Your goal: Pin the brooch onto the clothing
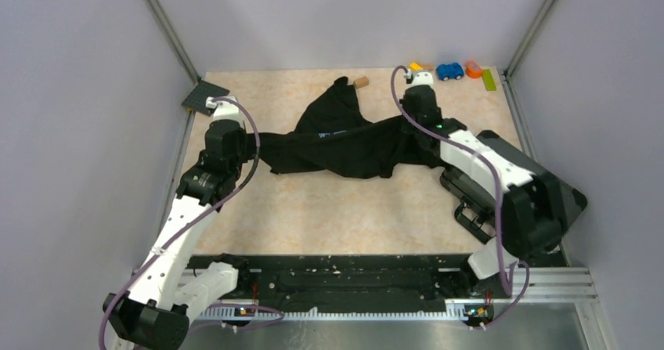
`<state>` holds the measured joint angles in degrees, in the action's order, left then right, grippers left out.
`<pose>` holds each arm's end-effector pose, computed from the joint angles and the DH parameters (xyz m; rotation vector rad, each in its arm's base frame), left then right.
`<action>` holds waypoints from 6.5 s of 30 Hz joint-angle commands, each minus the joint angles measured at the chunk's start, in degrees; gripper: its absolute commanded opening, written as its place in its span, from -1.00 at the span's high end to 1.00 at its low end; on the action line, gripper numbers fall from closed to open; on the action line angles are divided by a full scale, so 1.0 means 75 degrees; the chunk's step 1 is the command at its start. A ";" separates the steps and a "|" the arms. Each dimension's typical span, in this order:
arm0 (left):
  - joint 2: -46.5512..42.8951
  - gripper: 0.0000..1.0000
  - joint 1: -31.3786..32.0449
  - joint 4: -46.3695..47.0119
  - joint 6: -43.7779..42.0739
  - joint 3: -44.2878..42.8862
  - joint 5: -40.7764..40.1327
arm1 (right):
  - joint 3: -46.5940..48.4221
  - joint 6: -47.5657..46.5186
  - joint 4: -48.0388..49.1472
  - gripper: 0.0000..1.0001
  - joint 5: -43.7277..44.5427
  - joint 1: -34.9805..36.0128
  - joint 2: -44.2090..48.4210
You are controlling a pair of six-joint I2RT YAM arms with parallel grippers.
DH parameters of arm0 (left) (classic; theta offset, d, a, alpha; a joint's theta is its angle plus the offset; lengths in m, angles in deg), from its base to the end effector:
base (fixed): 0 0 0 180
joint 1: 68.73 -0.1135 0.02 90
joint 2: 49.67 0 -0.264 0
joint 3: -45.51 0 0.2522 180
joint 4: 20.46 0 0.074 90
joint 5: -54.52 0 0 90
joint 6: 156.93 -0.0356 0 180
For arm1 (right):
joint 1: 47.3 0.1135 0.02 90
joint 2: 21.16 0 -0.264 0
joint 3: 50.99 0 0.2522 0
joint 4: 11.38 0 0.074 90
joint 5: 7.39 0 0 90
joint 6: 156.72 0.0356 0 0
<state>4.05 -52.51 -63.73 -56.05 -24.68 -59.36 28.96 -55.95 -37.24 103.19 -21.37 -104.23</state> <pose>0.1968 -0.0422 0.3498 -0.1652 1.9910 0.1217 0.3057 0.1347 0.3098 -0.0525 2.0410 0.0268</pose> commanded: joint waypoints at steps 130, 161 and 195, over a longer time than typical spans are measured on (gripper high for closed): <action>0.0044 1.00 -0.0160 -0.0416 -0.1464 -0.6501 0.0755 | 0.3324 -0.0626 -0.0979 1.00 -0.1949 -0.0913 0.4026; 0.4153 1.00 -0.0324 0.0763 -0.2426 -1.0250 0.2522 | 0.6317 0.1331 -0.0175 1.00 -0.5503 -0.3844 -0.0389; -0.2758 0.61 -0.0110 -0.3068 0.3134 0.3552 0.8579 | -0.4415 0.2359 -0.1154 1.00 -0.4232 -0.3824 0.3432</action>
<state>-13.77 -53.36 -81.57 -31.03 1.49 -3.99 -3.82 -39.17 -40.80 65.14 -49.69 -84.34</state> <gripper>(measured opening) 0.143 0.057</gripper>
